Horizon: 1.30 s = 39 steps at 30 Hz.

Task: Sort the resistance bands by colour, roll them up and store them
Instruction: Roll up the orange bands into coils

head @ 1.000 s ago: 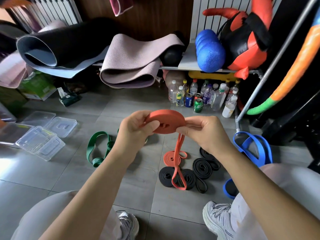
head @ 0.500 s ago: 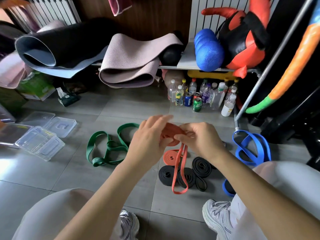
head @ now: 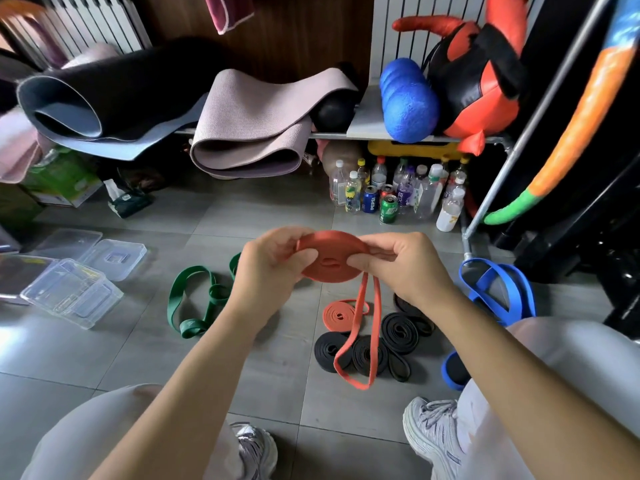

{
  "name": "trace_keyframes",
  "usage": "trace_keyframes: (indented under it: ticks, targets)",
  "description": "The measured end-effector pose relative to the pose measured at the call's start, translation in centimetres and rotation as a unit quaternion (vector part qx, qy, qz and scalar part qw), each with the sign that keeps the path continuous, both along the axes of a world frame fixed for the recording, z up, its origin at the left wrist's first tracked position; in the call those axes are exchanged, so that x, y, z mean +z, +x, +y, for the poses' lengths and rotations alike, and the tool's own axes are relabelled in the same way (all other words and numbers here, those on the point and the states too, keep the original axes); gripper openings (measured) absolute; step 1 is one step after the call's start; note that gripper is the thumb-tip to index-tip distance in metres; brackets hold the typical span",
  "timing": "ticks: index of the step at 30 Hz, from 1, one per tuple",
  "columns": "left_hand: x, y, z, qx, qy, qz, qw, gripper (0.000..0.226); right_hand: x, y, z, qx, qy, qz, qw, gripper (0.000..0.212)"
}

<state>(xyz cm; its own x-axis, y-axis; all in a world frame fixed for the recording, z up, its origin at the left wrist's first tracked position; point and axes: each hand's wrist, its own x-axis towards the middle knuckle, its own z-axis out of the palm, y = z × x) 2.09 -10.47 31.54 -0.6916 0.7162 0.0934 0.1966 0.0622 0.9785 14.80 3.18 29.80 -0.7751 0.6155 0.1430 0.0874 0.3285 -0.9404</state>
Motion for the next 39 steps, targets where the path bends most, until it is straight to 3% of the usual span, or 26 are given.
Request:
trace_keyframes:
  ticks: [4,9,11,13,16,20,27,33,39]
  targets:
    - [0.3,0.0,-0.1,0.037,0.038,-0.114,0.992,0.025,0.4,-0.1,0.2,-0.007,-0.034,0.046,0.998,0.030]
    - [0.5,0.3,-0.4,-0.004,0.069,-0.202,0.977,0.021,0.4,0.0,0.5,0.001,-0.058,0.060,0.997,0.025]
    - [0.4,0.2,-0.4,-0.008,0.045,-0.161,0.986,0.022,0.5,0.2,0.6,0.011,-0.057,0.060,0.996,0.024]
    - [0.1,-0.1,-0.4,-0.005,-0.010,-0.014,1.000,0.027,0.2,0.3,0.6,0.017,-0.047,0.042,0.998,0.025]
    - [-0.3,0.0,-0.7,-0.035,-0.103,0.186,0.977,0.035,-0.8,0.3,0.4,0.024,0.022,-0.041,0.999,0.022]
    - [-0.5,0.9,-0.5,-0.060,-0.171,0.285,0.941,0.022,-1.2,0.2,-0.4,0.036,0.051,-0.060,0.996,0.021]
    - [-0.8,0.8,-0.1,-0.052,-0.184,0.238,0.952,0.017,-1.1,0.2,-0.5,0.033,0.082,-0.081,0.993,0.020]
    - [-1.4,1.1,-0.3,-0.068,-0.218,0.344,0.911,0.024,-1.3,0.0,-0.8,0.049,0.088,-0.089,0.991,0.020]
    - [-0.4,-0.5,-0.5,-0.020,-0.124,0.205,0.971,0.017,-0.3,0.2,0.0,0.035,-0.030,-0.008,0.999,0.029]
